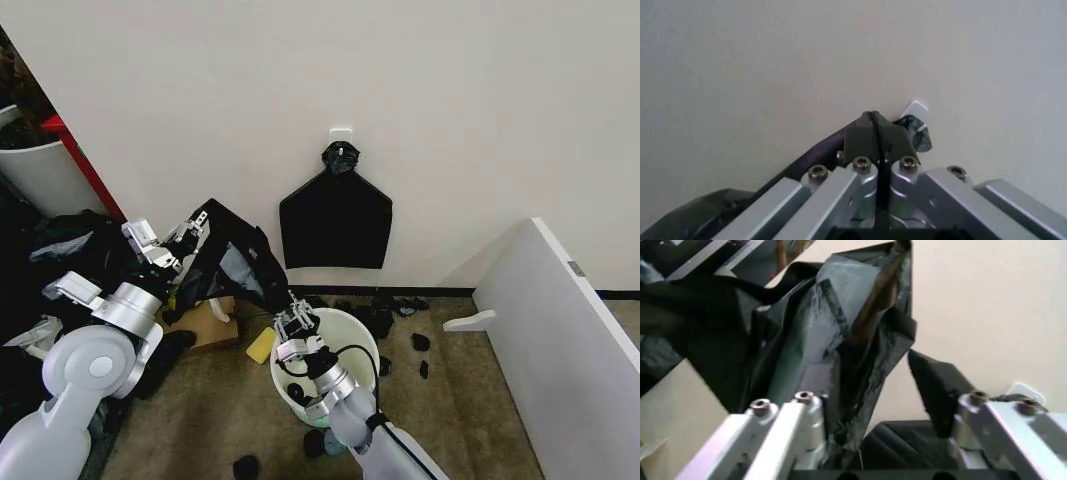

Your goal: Place the garbage bag over the trash bin.

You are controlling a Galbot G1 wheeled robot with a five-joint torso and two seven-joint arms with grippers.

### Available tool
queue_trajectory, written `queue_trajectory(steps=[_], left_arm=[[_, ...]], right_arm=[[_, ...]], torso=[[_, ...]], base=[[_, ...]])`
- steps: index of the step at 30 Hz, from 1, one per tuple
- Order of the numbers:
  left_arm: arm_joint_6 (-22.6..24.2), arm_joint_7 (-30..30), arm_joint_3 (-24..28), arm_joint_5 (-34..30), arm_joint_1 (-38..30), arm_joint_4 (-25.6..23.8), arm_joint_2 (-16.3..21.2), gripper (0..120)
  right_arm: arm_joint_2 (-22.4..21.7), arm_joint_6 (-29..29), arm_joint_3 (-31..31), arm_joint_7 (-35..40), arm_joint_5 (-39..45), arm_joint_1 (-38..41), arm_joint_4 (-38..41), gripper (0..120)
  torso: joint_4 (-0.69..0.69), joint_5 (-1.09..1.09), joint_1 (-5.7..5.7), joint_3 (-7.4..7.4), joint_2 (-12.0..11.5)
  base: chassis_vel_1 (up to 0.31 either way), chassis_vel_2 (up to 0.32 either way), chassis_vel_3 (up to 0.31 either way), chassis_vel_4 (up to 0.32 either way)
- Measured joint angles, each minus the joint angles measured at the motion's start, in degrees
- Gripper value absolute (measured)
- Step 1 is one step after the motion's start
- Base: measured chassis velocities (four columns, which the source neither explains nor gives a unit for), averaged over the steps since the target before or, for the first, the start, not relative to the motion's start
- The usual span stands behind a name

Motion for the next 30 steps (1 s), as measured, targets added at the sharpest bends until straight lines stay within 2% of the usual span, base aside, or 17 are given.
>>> queue_trajectory(steps=[2,4,8,10,13,16,18,21,23,25,28,30], left_arm=[[0.0,0.0,-0.07,-0.03,-0.01,-0.1,0.04,0],[0.0,0.0,-0.09,-0.08,-0.05,-0.18,0.1,0],[0.0,-0.01,-0.1,-0.17,-0.1,-0.39,0.12,0],[0.0,-0.01,-0.09,-0.18,-0.09,-0.43,0.07,0],[0.0,-0.02,0.01,-0.19,0.04,-0.58,-0.23,0],[0.0,-0.02,0.03,-0.19,0.18,-0.73,-0.51,0],[0.0,-0.02,0.03,-0.21,0.22,-0.81,-0.69,0],[0.0,-0.03,-0.04,-0.23,0.36,-0.89,-0.77,0],[0.0,-0.03,-0.05,-0.23,0.38,-0.91,-0.77,0],[0.0,-0.03,-0.1,-0.27,0.42,-0.92,-0.73,0],[0.0,-0.03,-0.11,-0.28,0.42,-0.92,-0.68,0],[-0.01,-0.03,-0.07,-0.31,0.25,-0.81,-0.62,0]], right_arm=[[0.26,-0.19,0.39,0.11,-1.69,-0.02,-0.41,51],[0.35,-0.26,0.46,0.13,-2.27,-0.02,-0.69,54],[0.7,-0.22,0.45,0.04,-3.43,0.03,-1.39,72],[0.87,-0.19,0.47,0.04,-3.78,0.09,-1.6,76],[1.63,-0.19,0.55,0.13,-5.13,0.4,-2.31,89],[2.58,-0.55,0.96,0.89,-7.88,0.83,-3.15,92],[3.36,-1.51,1.5,2.04,-11.06,1.14,-3.75,88],[4.28,-4.19,2.13,3.96,-15.11,1.65,-4.43,75],[4.38,-4.88,2.18,4.24,-15.58,1.76,-4.56,72],[4.54,-6.6,2.27,4.83,-16.26,2.09,-4.92,61],[4.53,-8.07,2.26,5.36,-16.14,2.22,-5.22,53],[4.15,-9.76,2.23,6.19,-15.31,2.11,-5.51,40]], torso=[[0.0,0.0,0.0,0.0,0.0],[0.0,0.0,0.0,0.0,0.0],[-0.01,0.0,0.0,0.0,0.0],[-0.01,0.0,0.0,0.0,0.0],[0.0,-0.01,0.0,0.0,0.0],[0.0,0.0,0.0,0.0,0.0],[0.01,0.0,0.0,0.01,0.0],[0.0,0.0,0.0,0.0,0.0],[0.0,0.0,0.0,0.0,0.0],[0.0,0.0,0.0,0.0,0.0],[0.0,0.0,0.0,0.0,0.0],[0.0,0.0,0.0,0.0,0.0]], base=[[0.0,0.0,0.0,0.0],[0.0,0.0,0.0,0.0],[0.0,0.0,0.0,0.0],[0.0,0.0,0.0,0.0],[0.0,0.0,0.0,0.0],[0.0,0.0,0.0,0.0],[0.0,0.0,0.0,0.0],[0.0,0.0,0.0,0.0],[0.0,0.0,0.0,0.0],[0.0,0.0,0.0,0.0],[0.0,0.0,0.0,0.0],[0.0,0.0,0.0,0.0]])
